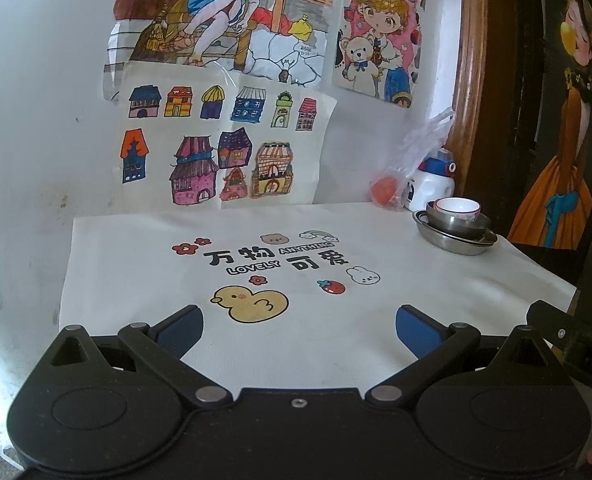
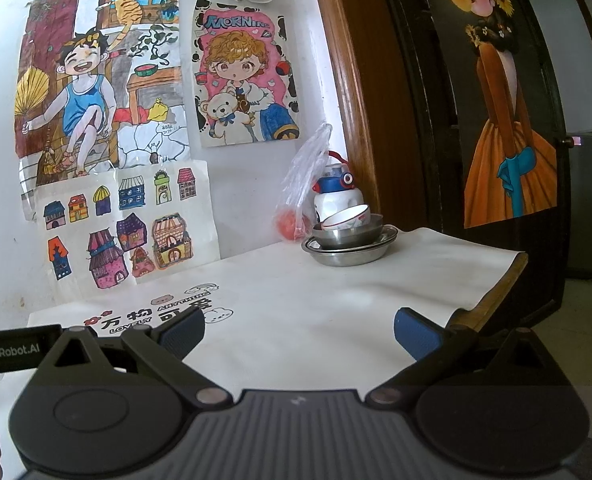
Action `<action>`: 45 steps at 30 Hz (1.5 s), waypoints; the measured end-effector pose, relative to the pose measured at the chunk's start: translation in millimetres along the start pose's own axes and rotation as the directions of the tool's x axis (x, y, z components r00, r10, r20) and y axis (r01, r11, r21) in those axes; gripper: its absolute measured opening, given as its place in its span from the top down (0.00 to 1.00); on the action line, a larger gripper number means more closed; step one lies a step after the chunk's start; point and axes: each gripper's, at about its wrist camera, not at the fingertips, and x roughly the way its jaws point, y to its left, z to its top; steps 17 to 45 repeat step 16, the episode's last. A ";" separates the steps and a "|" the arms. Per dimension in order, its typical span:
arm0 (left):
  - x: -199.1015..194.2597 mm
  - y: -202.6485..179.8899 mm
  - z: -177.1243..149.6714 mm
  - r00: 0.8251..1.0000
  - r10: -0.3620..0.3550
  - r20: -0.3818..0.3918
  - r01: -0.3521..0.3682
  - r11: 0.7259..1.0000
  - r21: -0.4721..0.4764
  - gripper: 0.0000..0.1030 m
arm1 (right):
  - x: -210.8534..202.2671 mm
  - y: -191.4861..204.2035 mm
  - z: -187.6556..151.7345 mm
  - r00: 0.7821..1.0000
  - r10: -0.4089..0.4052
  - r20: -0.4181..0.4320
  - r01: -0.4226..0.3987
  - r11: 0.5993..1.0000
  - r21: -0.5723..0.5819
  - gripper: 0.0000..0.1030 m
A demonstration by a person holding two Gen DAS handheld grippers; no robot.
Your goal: Organize plates and bowls
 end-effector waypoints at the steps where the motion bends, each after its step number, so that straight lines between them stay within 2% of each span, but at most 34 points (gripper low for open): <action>1: -0.1 -0.1 -0.1 1.000 -0.001 0.000 0.001 1.000 0.000 0.01 | -0.2 0.0 -0.2 1.000 0.000 0.000 0.000 1.000 0.000 0.00; 45: 0.2 -1.1 -1.3 1.000 -0.003 -0.005 0.003 1.000 0.000 0.01 | 0.3 0.9 -1.2 1.000 0.001 -0.004 -0.001 1.000 -0.001 0.00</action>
